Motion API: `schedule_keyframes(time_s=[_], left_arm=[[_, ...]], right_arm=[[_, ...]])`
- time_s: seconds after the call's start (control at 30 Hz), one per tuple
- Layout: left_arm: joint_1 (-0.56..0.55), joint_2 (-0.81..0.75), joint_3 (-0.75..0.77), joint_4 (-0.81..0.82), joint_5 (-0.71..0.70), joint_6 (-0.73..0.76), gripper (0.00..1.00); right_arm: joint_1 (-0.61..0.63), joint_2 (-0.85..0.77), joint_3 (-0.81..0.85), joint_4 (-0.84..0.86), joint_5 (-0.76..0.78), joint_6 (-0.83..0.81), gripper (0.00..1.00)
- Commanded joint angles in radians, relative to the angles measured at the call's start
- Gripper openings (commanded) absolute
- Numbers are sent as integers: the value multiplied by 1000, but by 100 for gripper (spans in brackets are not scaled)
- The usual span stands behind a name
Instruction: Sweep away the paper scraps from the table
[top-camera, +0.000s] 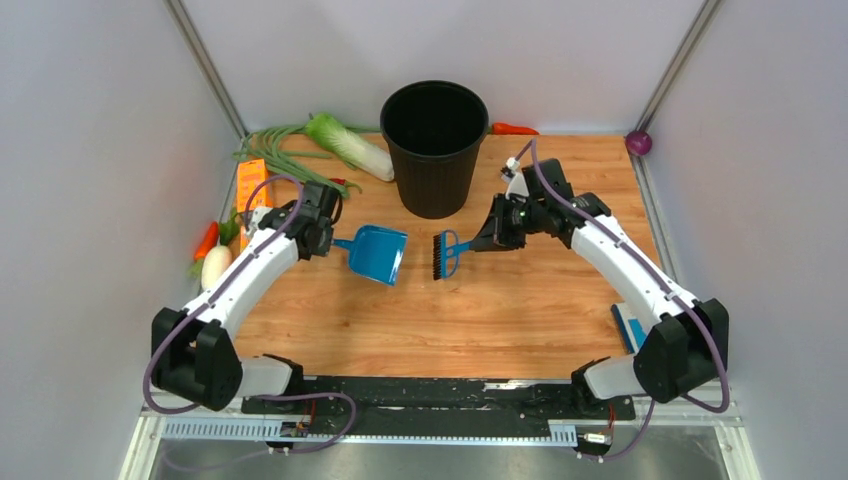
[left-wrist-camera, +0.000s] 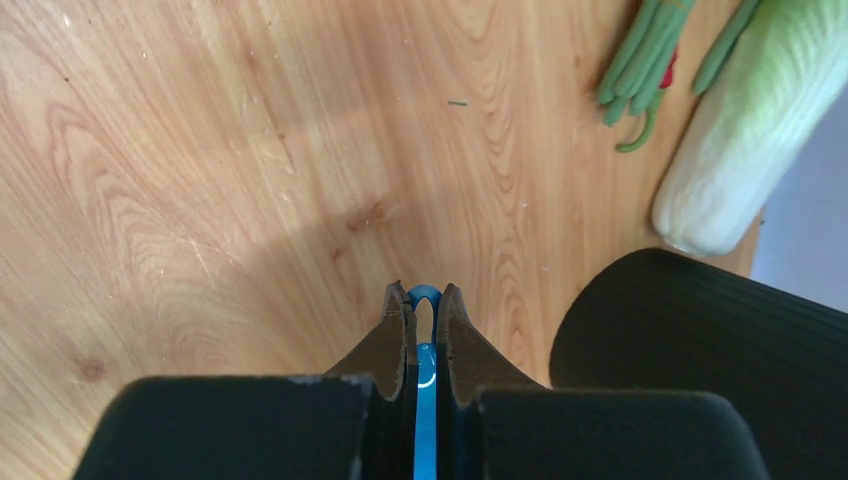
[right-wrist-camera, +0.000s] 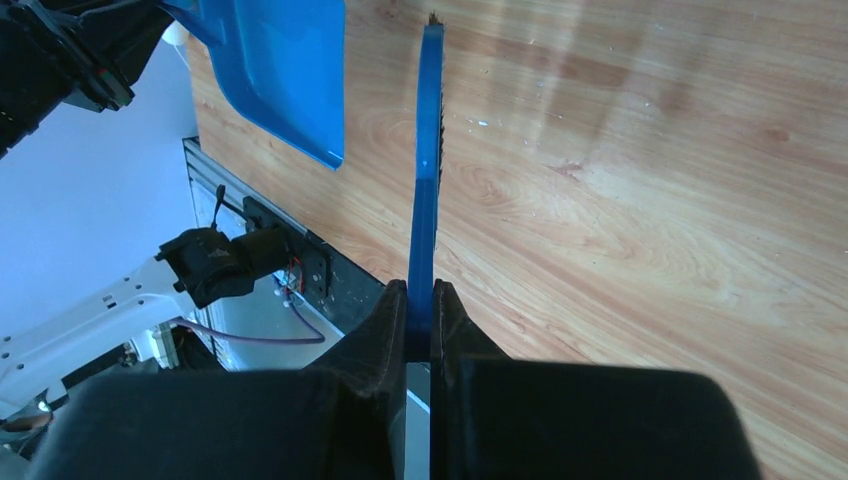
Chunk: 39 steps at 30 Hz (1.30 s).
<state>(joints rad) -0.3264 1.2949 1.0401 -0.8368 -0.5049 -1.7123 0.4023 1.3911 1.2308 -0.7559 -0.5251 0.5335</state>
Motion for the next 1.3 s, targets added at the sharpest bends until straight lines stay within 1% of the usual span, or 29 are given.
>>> schedule_keyframes(time_s=[0.0, 0.13, 0.3, 0.4, 0.57, 0.8, 0.87, 0.93, 0.97, 1.0, 1.03, 1.07, 1.1, 1.13, 1.17, 1.2, 1.23, 1.27], left_arm=[[3, 46, -2, 25, 39, -35, 0], [4, 113, -14, 21, 28, -40, 0], [4, 201, -14, 16, 40, -44, 0], [4, 234, -21, 10, 32, -66, 0], [4, 286, -49, 61, 46, -93, 0], [4, 313, -135, 137, 65, -122, 0], [4, 316, -149, 157, 68, -118, 3], [4, 316, -163, 162, 69, -115, 11], [4, 316, -164, 171, 71, -113, 19], [4, 311, -172, 182, 72, -112, 20], [4, 310, -176, 185, 69, -110, 25], [4, 308, -178, 191, 71, -110, 28], [4, 307, -178, 194, 72, -107, 35], [4, 308, -175, 193, 74, -107, 38], [4, 308, -176, 194, 72, -106, 43], [4, 307, -175, 194, 72, -107, 50], [4, 305, -173, 196, 72, -104, 52], [4, 305, -173, 191, 71, -104, 58]], right_arm=[[-2, -27, -76, 115, -30, 66, 0], [-6, -17, -155, 228, -84, 109, 0], [-5, 35, -234, 418, -147, 180, 0], [-2, 66, -264, 480, -162, 204, 0], [-2, 108, -320, 556, -158, 220, 0], [-3, 170, -412, 645, -142, 217, 0], [-3, 192, -433, 661, -145, 212, 0], [-2, 209, -444, 662, -142, 201, 0], [-3, 216, -445, 662, -142, 194, 0], [-2, 223, -447, 661, -141, 192, 0], [-5, 229, -448, 662, -142, 191, 0], [-5, 232, -449, 659, -141, 189, 2], [-3, 232, -449, 656, -133, 189, 7], [-5, 232, -447, 652, -127, 189, 13], [-3, 229, -447, 647, -121, 187, 23], [-5, 227, -445, 636, -107, 184, 39], [-6, 224, -445, 632, -101, 184, 43], [-6, 223, -445, 627, -96, 181, 47]])
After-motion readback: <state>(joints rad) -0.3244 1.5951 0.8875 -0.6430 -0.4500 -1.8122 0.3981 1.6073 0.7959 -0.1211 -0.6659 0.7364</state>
